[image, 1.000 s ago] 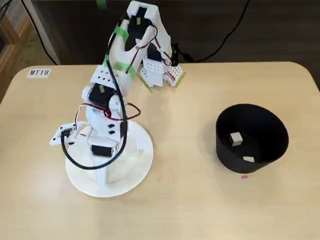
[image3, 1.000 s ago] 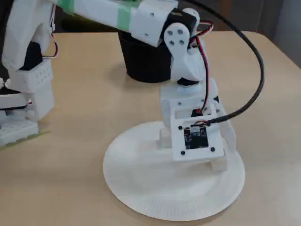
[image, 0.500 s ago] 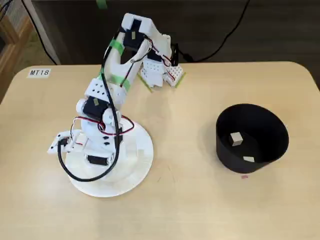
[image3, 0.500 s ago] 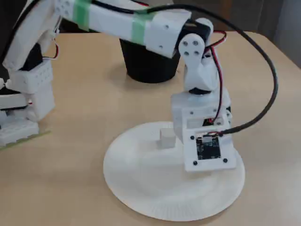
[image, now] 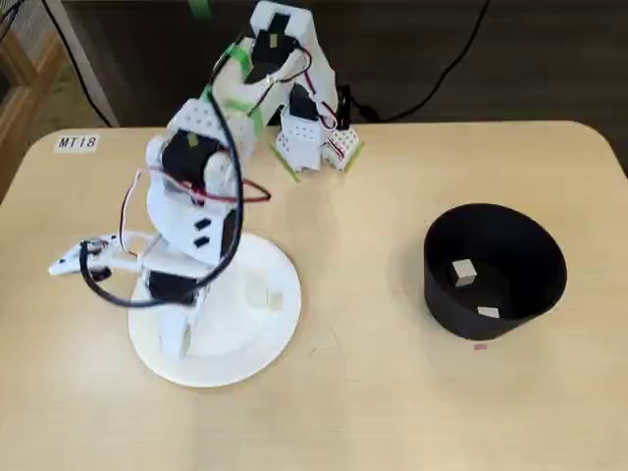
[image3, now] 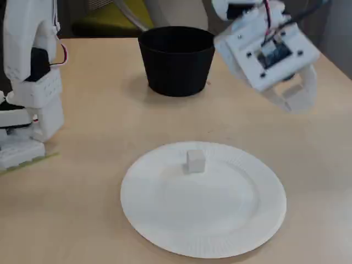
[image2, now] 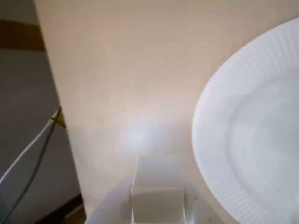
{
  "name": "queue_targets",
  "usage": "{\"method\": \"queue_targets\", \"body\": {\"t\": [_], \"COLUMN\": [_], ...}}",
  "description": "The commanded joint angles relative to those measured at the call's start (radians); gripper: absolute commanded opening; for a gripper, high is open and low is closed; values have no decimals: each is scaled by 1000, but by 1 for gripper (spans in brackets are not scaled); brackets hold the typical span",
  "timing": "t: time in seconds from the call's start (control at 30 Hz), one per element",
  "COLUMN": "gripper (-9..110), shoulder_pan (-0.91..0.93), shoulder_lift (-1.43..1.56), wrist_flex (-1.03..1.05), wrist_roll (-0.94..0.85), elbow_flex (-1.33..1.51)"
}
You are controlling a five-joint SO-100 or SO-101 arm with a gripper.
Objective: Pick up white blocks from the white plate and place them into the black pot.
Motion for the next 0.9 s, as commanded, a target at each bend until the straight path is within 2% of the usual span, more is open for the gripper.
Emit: {"method": "queue_targets", "body": {"t": [0.0,0.1,0.23,0.37,0.47,0.6,0.87], "gripper": [-2,-2,-2,-2,-2,-2,-2], "shoulder_pan": [-84,-181,-350,-611,-811,-989,-1043], "shoulder_lift": [273,514,729,868,877,850,660], "wrist_flex": [-94,-199,-156,-169,-184,-342,-449], "wrist_roll": [40,98,152,207,216,209,133], "elbow_flex": [135,377,549,712,778,914,940]}}
